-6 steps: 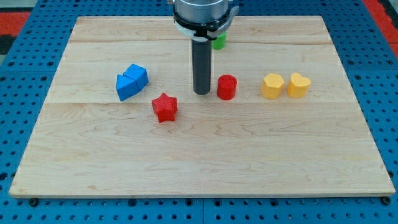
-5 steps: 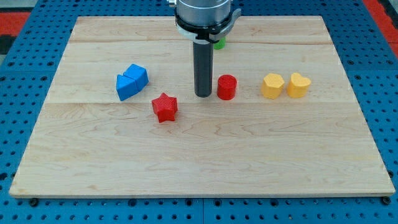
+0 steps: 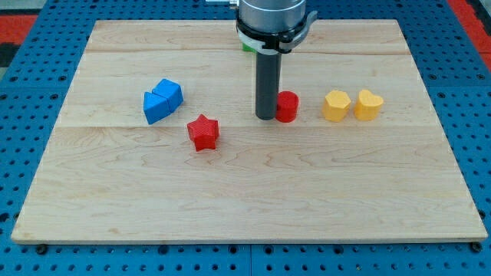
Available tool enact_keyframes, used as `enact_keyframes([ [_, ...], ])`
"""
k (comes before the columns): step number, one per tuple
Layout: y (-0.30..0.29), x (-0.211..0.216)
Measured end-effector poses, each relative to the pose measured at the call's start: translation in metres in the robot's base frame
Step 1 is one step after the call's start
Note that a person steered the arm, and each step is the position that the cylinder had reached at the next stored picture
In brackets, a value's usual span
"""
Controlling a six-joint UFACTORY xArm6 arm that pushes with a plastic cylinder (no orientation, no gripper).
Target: Push the red circle slightly right
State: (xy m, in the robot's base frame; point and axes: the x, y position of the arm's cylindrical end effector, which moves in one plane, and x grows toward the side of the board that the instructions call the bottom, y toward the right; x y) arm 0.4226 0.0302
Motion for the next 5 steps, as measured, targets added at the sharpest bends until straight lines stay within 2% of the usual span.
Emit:
enact_keyframes([
  [4, 0.005, 0.004],
  [5, 0.004, 0.047],
])
